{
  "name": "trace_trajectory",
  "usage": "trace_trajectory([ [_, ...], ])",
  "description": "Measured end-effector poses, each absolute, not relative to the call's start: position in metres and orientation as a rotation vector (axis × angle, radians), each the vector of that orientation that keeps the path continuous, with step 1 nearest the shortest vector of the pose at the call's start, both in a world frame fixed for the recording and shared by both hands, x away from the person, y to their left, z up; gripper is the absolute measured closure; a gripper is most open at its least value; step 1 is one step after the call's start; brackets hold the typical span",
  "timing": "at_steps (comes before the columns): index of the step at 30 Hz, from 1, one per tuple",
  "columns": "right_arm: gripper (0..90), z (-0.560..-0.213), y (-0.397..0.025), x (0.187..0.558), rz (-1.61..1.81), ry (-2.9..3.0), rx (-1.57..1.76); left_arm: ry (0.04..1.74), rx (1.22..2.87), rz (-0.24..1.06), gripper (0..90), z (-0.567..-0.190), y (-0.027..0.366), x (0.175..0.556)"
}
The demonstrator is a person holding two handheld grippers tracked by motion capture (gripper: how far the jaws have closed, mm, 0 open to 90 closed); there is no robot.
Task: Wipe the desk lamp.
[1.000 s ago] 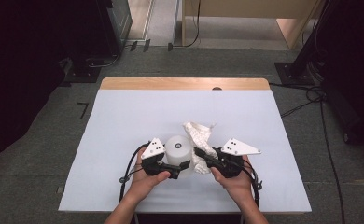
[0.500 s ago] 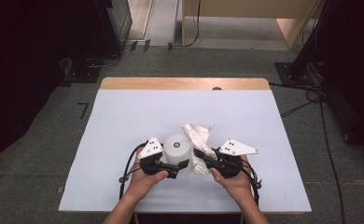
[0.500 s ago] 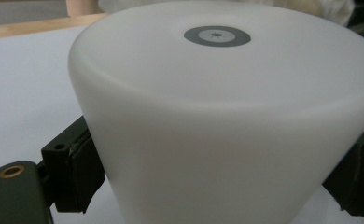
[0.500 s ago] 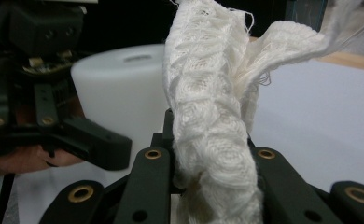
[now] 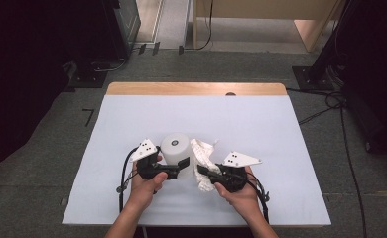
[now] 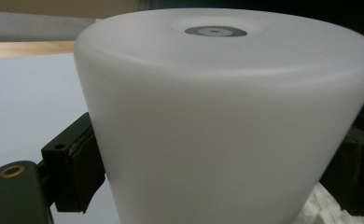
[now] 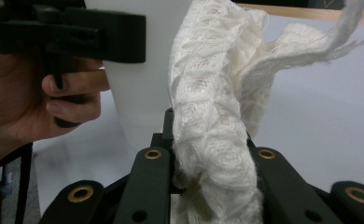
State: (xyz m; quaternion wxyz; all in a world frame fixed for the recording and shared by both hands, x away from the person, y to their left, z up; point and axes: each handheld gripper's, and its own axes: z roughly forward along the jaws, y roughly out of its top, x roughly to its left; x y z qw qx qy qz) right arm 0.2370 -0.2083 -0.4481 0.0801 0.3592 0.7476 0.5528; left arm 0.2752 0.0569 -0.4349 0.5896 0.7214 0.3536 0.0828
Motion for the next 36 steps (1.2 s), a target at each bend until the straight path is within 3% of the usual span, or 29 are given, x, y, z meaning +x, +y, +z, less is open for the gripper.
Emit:
trace_trajectory([
  [16, 76.4, -0.452, -0.211, 0.24, 1.634, 2.21, 1.153, 0.81, 1.701, 0.204, 8.3, -0.438, 0.046, 0.27],
  [25, 76.0, -0.455, -0.193, 0.234, 1.653, 2.271, 1.118, 0.951, 1.601, 0.36, 8.3, -0.434, 0.055, 0.269],
  [36, 75.9, -0.455, -0.196, 0.236, 1.686, 2.235, 1.219, 0.916, 1.619, 0.321, 8.3, -0.437, 0.048, 0.266],
])
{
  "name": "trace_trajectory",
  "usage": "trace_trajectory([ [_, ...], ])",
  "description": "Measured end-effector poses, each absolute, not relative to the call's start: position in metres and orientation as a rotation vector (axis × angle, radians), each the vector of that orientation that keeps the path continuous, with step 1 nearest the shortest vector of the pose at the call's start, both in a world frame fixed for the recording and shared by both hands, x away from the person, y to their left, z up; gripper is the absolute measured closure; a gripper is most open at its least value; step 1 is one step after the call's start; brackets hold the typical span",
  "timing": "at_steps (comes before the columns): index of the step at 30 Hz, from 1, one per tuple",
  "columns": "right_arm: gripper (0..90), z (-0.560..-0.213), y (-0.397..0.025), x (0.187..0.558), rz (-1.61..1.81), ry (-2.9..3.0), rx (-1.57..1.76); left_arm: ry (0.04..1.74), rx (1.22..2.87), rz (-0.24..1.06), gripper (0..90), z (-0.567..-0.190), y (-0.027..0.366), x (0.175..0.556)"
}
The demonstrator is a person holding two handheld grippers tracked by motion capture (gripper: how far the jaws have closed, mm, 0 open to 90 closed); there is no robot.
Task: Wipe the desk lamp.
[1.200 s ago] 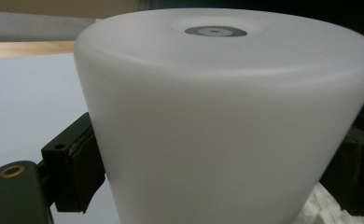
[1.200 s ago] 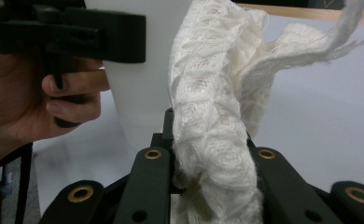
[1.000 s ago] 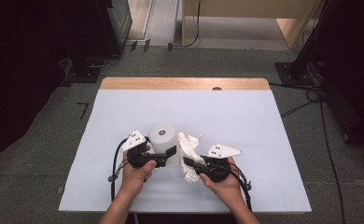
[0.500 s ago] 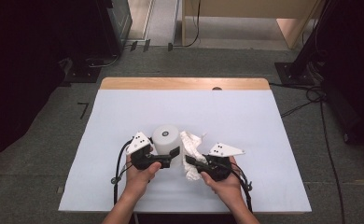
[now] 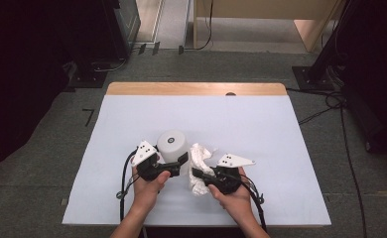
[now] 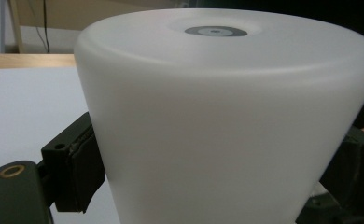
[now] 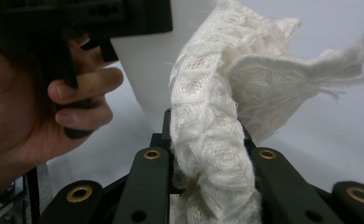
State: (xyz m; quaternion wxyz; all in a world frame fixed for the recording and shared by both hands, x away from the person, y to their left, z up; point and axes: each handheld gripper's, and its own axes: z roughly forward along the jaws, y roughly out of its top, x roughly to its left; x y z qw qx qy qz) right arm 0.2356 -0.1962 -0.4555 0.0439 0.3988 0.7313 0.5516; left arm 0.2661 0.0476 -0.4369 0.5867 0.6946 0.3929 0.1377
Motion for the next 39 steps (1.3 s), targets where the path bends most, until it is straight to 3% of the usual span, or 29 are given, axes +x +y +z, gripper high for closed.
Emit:
trace_trajectory([
  [24, 76.6, -0.439, -0.235, 0.243, 1.775, 2.051, 1.255, 0.665, 1.828, 0.149, 8.3, -0.448, 0.022, 0.262],
  [39, 76.2, -0.431, -0.246, 0.242, 1.746, 1.974, 1.262, 0.604, 1.897, 0.342, 8.3, -0.46, 0.022, 0.27],
])
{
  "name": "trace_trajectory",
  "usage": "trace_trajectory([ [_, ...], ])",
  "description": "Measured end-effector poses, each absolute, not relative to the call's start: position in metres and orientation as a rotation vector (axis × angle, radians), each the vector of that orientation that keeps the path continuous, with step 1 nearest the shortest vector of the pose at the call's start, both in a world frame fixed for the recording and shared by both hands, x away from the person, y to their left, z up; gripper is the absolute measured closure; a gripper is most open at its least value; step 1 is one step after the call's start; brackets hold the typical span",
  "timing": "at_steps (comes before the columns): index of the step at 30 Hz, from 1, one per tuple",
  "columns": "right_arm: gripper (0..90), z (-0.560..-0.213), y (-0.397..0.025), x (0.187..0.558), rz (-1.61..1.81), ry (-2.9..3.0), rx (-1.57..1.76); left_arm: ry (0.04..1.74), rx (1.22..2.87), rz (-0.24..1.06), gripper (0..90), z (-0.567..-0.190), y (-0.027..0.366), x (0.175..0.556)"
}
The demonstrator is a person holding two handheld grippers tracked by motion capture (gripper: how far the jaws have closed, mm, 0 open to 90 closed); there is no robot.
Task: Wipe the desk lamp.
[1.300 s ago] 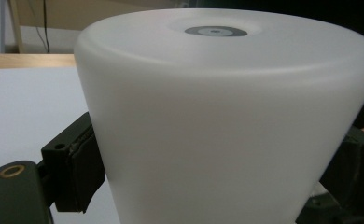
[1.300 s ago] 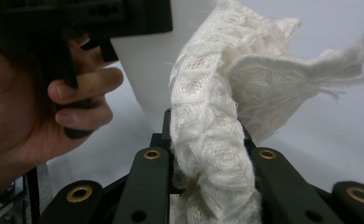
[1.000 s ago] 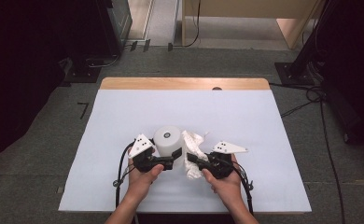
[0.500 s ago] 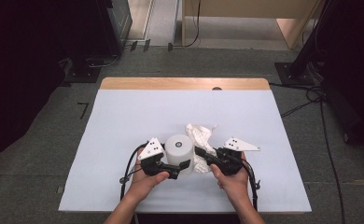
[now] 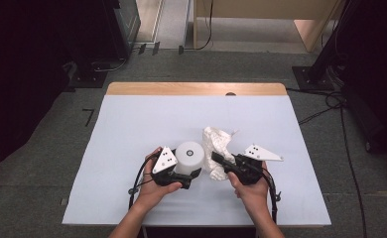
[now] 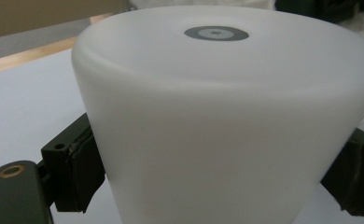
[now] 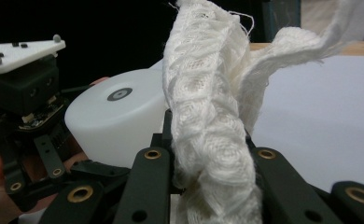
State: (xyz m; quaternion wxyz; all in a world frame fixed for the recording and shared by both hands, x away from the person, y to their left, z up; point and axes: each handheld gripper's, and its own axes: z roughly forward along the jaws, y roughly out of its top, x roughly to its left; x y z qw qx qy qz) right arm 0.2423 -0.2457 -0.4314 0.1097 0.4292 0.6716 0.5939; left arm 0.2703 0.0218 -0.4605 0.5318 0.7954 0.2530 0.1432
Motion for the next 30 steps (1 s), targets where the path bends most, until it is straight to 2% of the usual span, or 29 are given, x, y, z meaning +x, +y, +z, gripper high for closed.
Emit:
trace_trajectory([
  [5, 76.3, -0.434, -0.254, 0.245, 1.721, 1.941, 1.311, 0.603, 1.941, 0.407, 8.3, -0.47, 0.02, 0.275],
  [12, 76.2, -0.434, -0.255, 0.244, 1.698, 1.942, 1.305, 0.585, 1.911, 0.391, 8.2, -0.477, 0.031, 0.28],
  [16, 76.2, -0.434, -0.255, 0.244, 1.693, 1.937, 1.307, 0.674, 1.907, 0.437, 7.7, -0.475, 0.036, 0.277],
  [18, 76.2, -0.434, -0.256, 0.244, 1.692, 1.933, 1.305, 0.718, 1.906, 0.445, 2.7, -0.474, 0.037, 0.275],
  [24, 76.2, -0.435, -0.256, 0.244, 1.688, 1.937, 1.311, 0.82, 1.849, 0.45, 0.4, -0.475, 0.034, 0.267],
  [30, 76.2, -0.436, -0.255, 0.245, 1.685, 1.939, 1.311, 0.97, 1.853, 0.566, 0.6, -0.475, 0.011, 0.256],
])
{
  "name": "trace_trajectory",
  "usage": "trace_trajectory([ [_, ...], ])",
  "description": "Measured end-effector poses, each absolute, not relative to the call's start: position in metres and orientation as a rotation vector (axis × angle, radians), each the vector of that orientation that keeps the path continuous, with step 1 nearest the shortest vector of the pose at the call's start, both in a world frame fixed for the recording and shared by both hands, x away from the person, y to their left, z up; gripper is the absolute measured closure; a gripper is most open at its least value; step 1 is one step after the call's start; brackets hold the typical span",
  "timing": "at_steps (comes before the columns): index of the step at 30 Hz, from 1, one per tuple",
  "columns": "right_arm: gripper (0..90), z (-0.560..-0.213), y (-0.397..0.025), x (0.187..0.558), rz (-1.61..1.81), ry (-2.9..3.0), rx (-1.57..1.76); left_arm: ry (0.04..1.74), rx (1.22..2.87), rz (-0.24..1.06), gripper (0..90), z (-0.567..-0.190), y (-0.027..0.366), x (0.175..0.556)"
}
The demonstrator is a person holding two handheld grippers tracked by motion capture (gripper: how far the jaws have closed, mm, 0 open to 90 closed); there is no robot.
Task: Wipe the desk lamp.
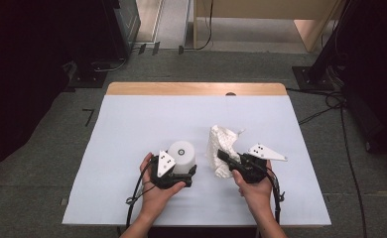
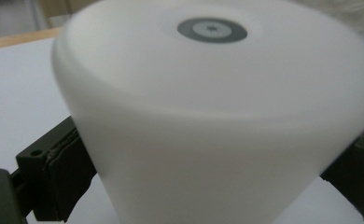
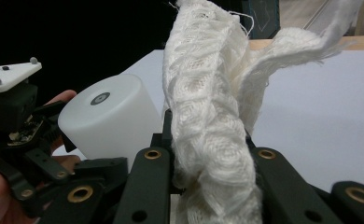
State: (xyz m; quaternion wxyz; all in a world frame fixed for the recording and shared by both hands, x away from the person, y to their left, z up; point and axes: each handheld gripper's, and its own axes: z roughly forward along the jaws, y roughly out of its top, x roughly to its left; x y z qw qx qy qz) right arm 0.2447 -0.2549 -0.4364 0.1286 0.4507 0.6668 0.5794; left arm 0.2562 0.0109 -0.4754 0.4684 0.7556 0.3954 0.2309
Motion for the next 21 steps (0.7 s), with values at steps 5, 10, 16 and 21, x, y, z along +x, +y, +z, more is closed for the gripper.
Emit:
trace_trajectory([
  [5, 76.2, -0.438, -0.252, 0.244, 1.669, 1.955, 1.301, 1.004, 1.826, 0.575, 7.1, -0.476, 0.013, 0.257],
  [10, 76.2, -0.439, -0.248, 0.244, 1.659, 1.973, 1.282, 0.926, 1.864, 0.503, 7.8, -0.473, 0.023, 0.263],
  [16, 76.2, -0.431, -0.243, 0.24, 1.67, 2.001, 1.184, 0.805, 1.874, 0.342, 8.0, -0.463, 0.03, 0.268],
  [21, 76.2, -0.421, -0.239, 0.234, 1.684, 2.022, 1.076, 0.701, 1.864, 0.161, 8.1, -0.453, 0.031, 0.271],
])
